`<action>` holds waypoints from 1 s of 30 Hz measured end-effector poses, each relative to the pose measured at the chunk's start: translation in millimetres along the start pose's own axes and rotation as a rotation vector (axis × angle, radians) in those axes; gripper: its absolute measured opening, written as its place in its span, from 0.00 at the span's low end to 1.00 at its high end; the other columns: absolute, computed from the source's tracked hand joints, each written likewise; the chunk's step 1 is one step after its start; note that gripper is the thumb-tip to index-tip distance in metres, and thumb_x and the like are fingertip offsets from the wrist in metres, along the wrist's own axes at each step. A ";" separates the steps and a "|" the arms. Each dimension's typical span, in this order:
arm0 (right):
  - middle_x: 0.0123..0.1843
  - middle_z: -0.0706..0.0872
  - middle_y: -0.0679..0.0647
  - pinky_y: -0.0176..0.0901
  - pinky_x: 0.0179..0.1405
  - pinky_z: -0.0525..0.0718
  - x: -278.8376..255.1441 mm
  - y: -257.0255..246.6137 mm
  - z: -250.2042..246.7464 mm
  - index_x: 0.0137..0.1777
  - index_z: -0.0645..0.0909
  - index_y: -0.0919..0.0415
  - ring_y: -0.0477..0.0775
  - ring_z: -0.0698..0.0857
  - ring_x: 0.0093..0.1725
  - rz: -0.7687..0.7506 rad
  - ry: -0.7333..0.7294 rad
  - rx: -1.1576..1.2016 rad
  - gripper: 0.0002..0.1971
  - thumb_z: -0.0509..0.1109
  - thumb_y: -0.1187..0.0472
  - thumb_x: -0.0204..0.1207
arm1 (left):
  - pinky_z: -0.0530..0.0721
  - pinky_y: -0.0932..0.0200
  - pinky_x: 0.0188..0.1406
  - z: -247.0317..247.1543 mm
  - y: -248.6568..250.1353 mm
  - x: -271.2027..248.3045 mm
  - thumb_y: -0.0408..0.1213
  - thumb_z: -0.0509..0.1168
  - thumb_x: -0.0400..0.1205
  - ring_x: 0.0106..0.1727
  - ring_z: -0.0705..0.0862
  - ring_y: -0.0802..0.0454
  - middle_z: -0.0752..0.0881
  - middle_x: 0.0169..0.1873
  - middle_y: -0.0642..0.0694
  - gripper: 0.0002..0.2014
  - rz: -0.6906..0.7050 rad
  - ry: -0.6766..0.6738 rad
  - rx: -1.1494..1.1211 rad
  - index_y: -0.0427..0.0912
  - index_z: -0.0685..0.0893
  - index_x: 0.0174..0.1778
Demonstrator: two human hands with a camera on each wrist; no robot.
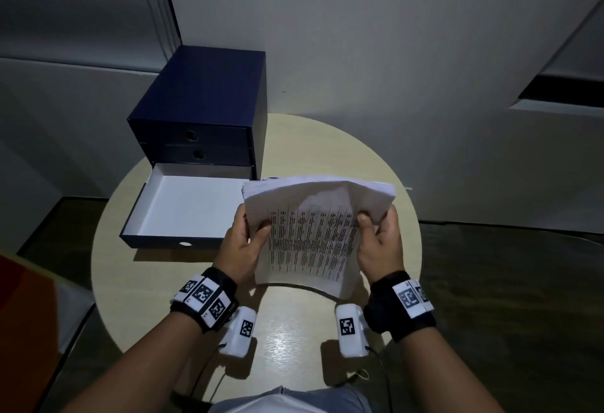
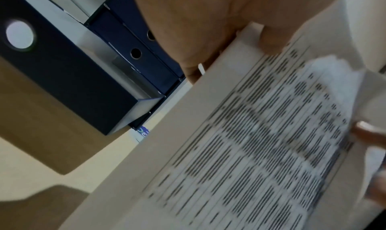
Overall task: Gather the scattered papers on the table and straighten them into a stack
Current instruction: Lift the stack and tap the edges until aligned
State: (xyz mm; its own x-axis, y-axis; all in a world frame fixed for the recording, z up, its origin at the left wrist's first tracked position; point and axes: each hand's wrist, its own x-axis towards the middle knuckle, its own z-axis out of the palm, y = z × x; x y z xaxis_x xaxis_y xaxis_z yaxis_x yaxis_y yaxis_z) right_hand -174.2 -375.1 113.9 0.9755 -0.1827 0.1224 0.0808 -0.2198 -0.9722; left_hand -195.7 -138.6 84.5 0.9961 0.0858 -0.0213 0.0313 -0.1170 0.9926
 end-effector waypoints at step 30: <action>0.63 0.87 0.51 0.51 0.28 0.88 -4.7 6.9 -38.4 0.67 0.75 0.50 0.59 0.91 0.50 0.265 -0.492 0.083 0.16 0.65 0.64 0.83 | 0.88 0.68 0.45 18.8 64.1 15.3 0.37 0.59 0.88 0.44 0.88 0.70 0.88 0.49 0.58 0.10 -0.165 0.207 0.015 0.45 0.81 0.63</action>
State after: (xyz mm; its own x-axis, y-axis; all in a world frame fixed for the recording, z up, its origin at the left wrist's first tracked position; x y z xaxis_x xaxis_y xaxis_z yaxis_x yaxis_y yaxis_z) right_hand -186.1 -412.5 114.3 0.9433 0.2515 -0.2168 -0.1839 -0.1479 -0.9718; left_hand -176.9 -163.4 145.6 0.9394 0.3052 -0.1564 0.1948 -0.0996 0.9758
